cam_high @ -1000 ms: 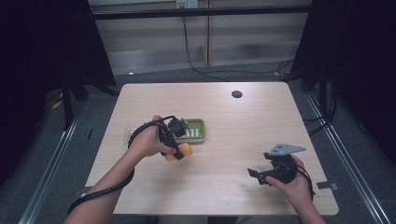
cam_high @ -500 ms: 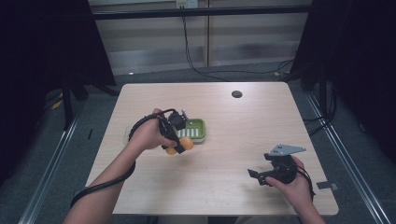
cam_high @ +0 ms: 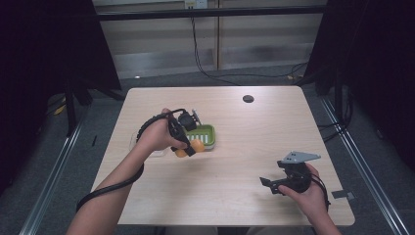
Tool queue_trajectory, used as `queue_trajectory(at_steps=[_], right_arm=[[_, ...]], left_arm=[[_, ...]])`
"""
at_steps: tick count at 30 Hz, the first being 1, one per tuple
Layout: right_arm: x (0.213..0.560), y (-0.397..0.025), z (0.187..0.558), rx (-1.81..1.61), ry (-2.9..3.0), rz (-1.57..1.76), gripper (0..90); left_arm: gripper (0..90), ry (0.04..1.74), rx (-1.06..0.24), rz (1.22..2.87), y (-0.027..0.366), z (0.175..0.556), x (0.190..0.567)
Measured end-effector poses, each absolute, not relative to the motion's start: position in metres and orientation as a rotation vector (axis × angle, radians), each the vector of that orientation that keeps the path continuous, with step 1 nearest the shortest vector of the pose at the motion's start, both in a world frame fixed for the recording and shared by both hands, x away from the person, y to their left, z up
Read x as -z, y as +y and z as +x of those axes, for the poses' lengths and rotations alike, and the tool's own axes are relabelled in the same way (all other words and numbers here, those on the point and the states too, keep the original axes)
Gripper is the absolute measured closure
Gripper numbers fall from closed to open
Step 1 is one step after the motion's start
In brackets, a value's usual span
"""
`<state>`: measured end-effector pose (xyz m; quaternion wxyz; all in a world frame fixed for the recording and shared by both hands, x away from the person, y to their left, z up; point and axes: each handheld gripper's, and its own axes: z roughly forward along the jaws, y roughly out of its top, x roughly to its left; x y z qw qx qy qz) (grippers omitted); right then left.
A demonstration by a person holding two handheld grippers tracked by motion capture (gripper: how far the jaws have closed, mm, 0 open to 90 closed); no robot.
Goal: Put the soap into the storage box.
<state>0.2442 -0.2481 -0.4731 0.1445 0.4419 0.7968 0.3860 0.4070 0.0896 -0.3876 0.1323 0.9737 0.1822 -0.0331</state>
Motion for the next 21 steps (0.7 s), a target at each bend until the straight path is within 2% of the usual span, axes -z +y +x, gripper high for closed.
queue_trajectory(at_steps=[21], right_arm=[[0.474,-0.246,0.244,-1.114,2.302,1.257,7.5]], left_arm=[[49.0,0.545,0.097,2.835,0.085,0.427,0.379]])
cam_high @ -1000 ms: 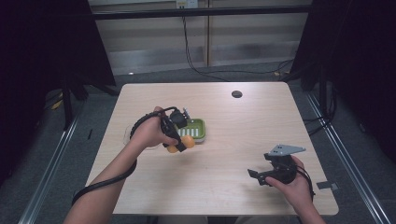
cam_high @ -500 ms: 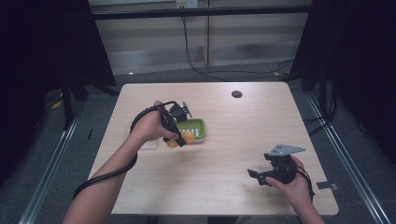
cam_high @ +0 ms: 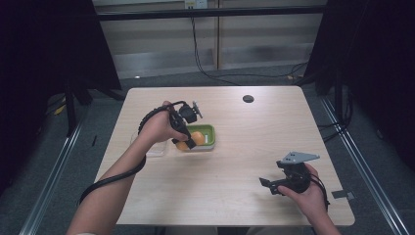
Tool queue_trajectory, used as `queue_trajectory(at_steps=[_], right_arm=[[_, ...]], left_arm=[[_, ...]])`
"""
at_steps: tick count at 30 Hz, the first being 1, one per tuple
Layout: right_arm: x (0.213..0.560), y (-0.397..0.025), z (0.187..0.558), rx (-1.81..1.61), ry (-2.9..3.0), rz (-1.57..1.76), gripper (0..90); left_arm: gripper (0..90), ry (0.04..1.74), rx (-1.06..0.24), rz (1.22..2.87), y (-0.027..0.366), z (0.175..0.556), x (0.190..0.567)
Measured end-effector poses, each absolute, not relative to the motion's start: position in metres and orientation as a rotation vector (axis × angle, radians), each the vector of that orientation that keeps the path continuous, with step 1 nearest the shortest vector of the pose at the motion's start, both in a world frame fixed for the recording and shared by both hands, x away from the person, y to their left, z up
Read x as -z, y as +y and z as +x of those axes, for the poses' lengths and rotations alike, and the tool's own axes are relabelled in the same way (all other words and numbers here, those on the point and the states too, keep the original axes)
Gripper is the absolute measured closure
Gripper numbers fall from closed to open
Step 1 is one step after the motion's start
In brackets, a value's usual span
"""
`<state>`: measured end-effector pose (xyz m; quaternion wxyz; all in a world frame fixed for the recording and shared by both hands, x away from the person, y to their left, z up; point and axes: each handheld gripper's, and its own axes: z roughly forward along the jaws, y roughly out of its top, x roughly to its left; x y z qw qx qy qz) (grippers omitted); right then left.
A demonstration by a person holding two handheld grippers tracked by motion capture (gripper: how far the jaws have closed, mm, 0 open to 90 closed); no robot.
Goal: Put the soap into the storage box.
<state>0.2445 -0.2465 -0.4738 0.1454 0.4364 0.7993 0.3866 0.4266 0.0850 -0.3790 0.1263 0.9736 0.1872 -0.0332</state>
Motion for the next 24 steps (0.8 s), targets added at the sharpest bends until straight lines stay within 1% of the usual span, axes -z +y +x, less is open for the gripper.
queue_trajectory(at_steps=[1,2,3,5,6,8,16,18,24], right_arm=[[0.474,-0.246,0.244,-1.113,2.308,1.261,7.5],[0.474,-0.246,0.244,-1.112,2.307,1.261,7.5],[0.474,-0.246,0.244,-1.112,2.309,1.261,7.5],[0.474,-0.246,0.244,-1.114,2.308,1.259,7.5],[0.474,-0.246,0.244,-1.116,2.308,1.261,7.5],[0.474,-0.246,0.244,-1.115,2.304,1.267,7.5],[0.474,-0.247,0.244,-1.114,2.301,1.265,7.5],[0.474,-0.247,0.244,-1.115,2.304,1.266,7.5],[0.475,-0.246,0.245,-1.113,2.305,1.267,7.5]], left_arm=[[49.0,0.510,0.103,2.855,0.085,0.429,0.378],[49.0,0.541,0.077,2.830,0.084,0.427,0.379],[49.0,0.552,0.093,2.833,0.084,0.428,0.378],[49.0,0.539,0.081,2.836,0.083,0.430,0.378],[49.1,0.539,0.104,2.848,0.083,0.431,0.377],[49.0,0.536,0.075,2.837,0.083,0.432,0.378],[49.0,0.536,0.082,2.850,0.082,0.438,0.377],[49.0,0.547,0.065,2.839,0.081,0.439,0.378],[49.0,0.543,0.099,2.848,0.080,0.443,0.378]])
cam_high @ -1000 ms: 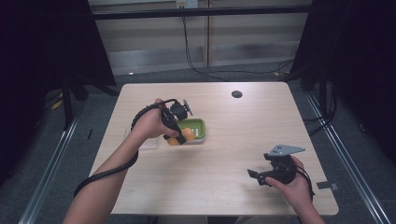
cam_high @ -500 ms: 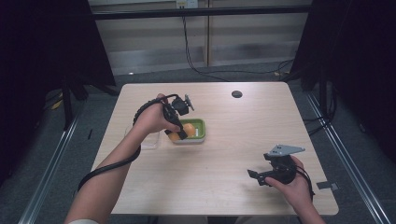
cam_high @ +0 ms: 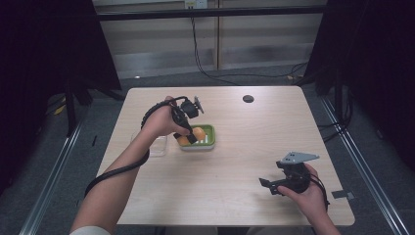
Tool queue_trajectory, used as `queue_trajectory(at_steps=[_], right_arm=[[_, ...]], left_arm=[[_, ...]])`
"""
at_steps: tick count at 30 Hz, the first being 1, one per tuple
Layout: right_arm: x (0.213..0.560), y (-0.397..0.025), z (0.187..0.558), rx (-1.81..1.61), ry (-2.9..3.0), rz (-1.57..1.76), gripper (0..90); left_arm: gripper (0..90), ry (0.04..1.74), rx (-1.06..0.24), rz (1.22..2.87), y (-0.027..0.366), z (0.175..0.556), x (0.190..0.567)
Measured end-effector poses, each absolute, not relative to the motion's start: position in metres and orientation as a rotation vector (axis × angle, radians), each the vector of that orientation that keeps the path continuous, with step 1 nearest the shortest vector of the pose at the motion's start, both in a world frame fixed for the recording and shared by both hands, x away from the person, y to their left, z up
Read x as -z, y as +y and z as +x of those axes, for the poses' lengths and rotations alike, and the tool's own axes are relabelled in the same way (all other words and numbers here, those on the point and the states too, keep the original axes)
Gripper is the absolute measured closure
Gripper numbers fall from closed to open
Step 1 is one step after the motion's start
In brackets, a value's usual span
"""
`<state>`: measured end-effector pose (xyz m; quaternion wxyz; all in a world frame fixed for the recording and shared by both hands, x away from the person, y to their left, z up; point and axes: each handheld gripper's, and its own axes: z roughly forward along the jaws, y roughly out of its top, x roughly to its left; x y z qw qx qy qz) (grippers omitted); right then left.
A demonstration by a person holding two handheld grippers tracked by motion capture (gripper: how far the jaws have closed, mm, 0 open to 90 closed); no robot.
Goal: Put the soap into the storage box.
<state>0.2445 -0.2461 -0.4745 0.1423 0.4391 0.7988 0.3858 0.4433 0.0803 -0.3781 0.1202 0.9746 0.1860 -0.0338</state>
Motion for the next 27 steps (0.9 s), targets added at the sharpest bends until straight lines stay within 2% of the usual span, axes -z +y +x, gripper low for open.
queue_trajectory(at_steps=[27], right_arm=[[0.476,-0.248,0.245,-1.110,2.313,1.260,7.6]], left_arm=[[49.0,0.536,0.058,2.840,0.070,0.459,0.385]])
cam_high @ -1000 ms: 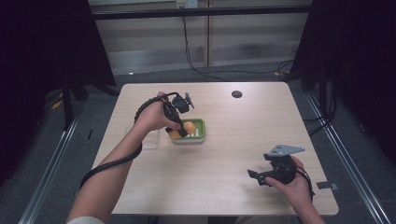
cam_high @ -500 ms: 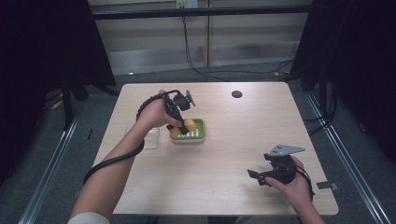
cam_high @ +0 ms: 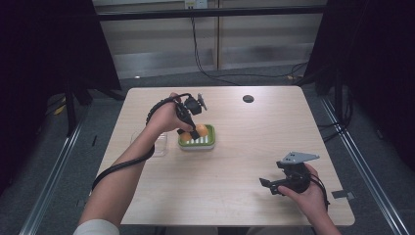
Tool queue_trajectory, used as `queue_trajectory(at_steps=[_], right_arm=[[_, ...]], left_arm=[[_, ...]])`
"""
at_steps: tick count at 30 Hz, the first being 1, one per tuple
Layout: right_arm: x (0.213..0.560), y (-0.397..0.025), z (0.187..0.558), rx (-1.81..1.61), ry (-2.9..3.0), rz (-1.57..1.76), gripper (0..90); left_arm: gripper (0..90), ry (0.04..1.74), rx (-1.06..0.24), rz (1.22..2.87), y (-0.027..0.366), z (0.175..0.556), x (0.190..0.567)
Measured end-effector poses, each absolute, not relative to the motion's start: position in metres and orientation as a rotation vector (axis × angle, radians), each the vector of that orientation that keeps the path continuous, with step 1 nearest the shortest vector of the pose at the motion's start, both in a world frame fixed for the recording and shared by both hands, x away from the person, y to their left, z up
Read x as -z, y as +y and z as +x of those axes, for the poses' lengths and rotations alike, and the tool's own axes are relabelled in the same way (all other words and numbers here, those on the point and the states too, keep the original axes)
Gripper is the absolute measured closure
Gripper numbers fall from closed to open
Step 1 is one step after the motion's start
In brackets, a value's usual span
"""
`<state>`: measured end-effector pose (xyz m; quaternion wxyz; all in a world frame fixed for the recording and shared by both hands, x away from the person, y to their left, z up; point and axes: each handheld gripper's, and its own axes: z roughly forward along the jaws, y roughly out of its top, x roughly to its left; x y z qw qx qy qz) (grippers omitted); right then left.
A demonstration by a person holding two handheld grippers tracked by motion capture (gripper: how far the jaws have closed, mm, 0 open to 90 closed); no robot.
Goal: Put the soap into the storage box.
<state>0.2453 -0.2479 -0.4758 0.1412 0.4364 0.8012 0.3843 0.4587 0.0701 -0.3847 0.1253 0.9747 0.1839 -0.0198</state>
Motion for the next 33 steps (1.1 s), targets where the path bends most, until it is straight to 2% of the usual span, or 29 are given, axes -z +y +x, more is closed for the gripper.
queue_trajectory(at_steps=[8,9,13,31,33], right_arm=[[0.476,-0.248,0.245,-1.111,2.309,1.263,7.5],[0.476,-0.248,0.245,-1.112,2.309,1.262,7.5],[0.476,-0.248,0.245,-1.112,2.308,1.264,7.6],[0.477,-0.249,0.245,-1.117,2.312,1.273,7.5],[0.477,-0.248,0.246,-1.117,2.312,1.272,7.5]], left_arm=[[49.0,0.532,0.038,2.842,0.067,0.462,0.388],[49.0,0.527,0.071,2.856,0.067,0.464,0.387],[49.0,0.510,0.046,2.860,0.067,0.466,0.388],[49.0,0.520,0.093,2.865,0.065,0.479,0.398],[49.0,0.522,0.067,2.851,0.065,0.479,0.401]])
